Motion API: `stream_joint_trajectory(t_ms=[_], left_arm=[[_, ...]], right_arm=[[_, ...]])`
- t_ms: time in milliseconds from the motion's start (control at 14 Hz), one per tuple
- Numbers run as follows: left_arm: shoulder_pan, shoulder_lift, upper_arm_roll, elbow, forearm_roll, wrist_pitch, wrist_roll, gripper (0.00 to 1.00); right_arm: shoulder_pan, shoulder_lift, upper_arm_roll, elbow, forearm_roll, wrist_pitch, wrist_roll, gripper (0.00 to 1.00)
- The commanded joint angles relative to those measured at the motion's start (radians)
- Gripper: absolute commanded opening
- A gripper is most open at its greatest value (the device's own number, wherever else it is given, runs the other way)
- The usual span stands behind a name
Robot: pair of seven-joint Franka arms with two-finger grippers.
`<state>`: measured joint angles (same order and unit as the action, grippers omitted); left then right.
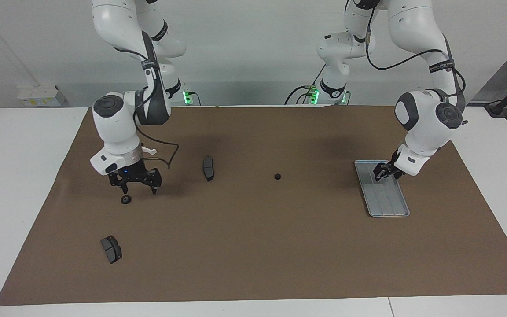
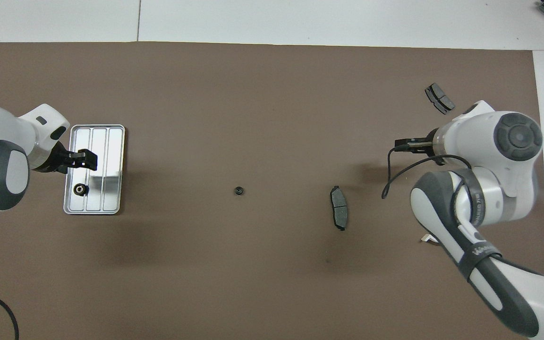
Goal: Place bearing gear from tray to pile
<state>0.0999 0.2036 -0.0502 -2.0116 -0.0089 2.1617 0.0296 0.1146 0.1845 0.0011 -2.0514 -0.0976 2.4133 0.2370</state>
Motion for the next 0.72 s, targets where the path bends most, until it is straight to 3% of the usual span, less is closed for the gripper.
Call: stream_joint_trajectory(t_ms=[0,287,645], left_arm=[[0.041,-0.067,-0.011,-0.146,0.004,0.128,0.069,0.75],[0.047,-0.082,-0.011,-0.211,0.004,0.199,0.070,0.70],[0.053,-0.089,-0.011,-0.239,0.004,0.222,0.072,0.61]], right_arm=[[0.106,0.001,0.000,0.016,0.004,-0.020,0.160,1.00],[0.311,0.027,0.000,0.028,0.004,-0.003,0.336,1.00],[0.418,0.064,0.002,0.089,0.006,-0.006,0.413,1.00]])
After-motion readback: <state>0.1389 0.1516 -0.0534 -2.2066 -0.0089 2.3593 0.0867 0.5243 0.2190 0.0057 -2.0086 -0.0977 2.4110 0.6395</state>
